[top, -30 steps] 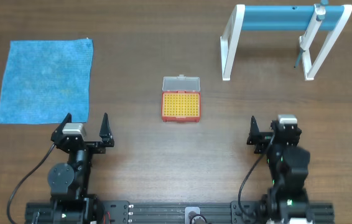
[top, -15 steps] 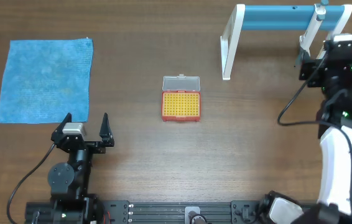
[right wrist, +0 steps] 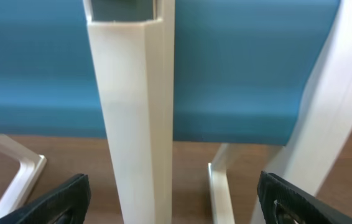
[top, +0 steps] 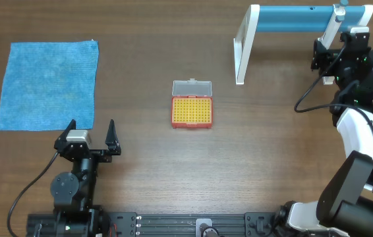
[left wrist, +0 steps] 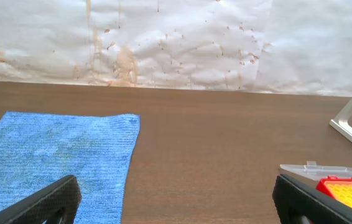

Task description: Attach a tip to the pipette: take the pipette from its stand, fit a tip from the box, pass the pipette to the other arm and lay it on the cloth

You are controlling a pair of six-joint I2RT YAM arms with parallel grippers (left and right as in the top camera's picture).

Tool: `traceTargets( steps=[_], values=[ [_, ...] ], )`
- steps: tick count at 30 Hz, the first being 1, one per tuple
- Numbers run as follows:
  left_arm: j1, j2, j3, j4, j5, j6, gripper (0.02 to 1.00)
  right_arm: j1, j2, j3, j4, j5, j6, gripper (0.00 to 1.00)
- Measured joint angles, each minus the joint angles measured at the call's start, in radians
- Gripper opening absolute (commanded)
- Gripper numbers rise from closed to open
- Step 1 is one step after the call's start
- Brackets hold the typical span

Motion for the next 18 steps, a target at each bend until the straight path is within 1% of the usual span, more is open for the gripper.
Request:
traceTargets(
  steps=[3,11,12,16,18],
  values=[
    [0.000,0.000,0.000,0.000,0.000,0.000,0.998,0.009,0.037,0.000,0.049,0.000,0.033,0.884],
    [0.000,0.000,0.000,0.000,0.000,0.000,0.998,0.022,0.085,0.000,0.132,0.000,0.068,0.869],
    [0.000,0.000,0.000,0.000,0.000,0.000,0.998,0.021,0.091,0.000,0.142,0.000,0.074,0.836],
    [0.000,0.000,0.000,0.000,0.000,0.000,0.998,0.021,0.096,0.000,0.155,-0.001,0.092,0.612],
    [0.000,0.000,0.000,0.000,0.000,0.000,0.998,0.021,0.096,0.000,0.154,0.000,0.099,0.584]
  ],
)
